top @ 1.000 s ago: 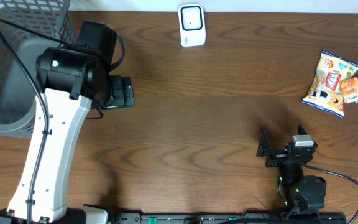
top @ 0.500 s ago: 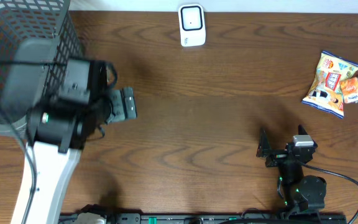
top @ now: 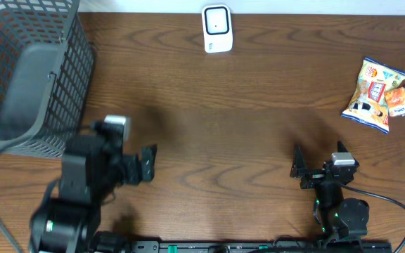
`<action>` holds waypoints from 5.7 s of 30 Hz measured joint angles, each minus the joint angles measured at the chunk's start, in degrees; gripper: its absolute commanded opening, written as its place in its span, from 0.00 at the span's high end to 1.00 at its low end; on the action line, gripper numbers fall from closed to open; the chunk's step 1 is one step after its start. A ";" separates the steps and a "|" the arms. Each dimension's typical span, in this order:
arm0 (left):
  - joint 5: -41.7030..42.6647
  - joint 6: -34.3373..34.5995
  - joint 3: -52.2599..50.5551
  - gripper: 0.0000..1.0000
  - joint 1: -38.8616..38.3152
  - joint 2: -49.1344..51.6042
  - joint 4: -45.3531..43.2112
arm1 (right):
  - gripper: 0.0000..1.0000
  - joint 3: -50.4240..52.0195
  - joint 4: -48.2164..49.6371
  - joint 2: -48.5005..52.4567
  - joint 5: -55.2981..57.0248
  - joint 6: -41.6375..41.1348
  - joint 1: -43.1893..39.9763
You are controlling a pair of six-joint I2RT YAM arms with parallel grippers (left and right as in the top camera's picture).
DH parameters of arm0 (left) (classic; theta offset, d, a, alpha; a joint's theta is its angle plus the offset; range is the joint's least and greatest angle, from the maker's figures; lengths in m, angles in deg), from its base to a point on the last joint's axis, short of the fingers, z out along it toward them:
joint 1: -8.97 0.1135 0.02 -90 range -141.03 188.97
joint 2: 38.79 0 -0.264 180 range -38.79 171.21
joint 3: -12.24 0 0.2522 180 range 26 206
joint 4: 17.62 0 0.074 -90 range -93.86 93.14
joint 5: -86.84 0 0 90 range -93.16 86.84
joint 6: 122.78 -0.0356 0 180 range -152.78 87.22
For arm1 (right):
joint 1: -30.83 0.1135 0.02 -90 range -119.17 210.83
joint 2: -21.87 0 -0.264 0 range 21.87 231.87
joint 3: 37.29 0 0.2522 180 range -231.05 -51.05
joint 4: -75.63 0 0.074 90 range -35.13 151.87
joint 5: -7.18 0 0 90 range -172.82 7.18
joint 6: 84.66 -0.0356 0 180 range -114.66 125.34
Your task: Scan the item barcode
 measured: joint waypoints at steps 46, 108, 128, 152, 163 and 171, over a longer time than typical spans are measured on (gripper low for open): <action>4.42 1.31 -38.97 0.02 9.66 -36.02 -38.45 | 0.01 0.00 -0.07 0.00 0.00 0.00 0.00; -2.84 -9.18 -46.45 0.02 9.66 -37.42 -45.40 | 0.01 0.00 -0.02 0.00 0.00 0.00 0.00; -4.28 -8.98 -46.29 0.02 9.66 -37.42 -45.11 | 0.01 0.00 -0.02 0.00 0.00 0.00 0.00; -7.41 -7.72 -46.16 0.02 9.66 -37.42 -44.59 | 0.01 0.00 -0.02 0.00 0.00 0.00 0.00; -7.41 -7.74 -46.16 0.02 9.66 -37.42 -44.63 | 0.01 0.00 -0.02 0.00 0.00 0.00 0.00; -7.41 -7.74 -46.16 0.02 9.66 -37.42 -44.68 | 0.01 0.00 -0.02 0.00 0.00 0.00 0.00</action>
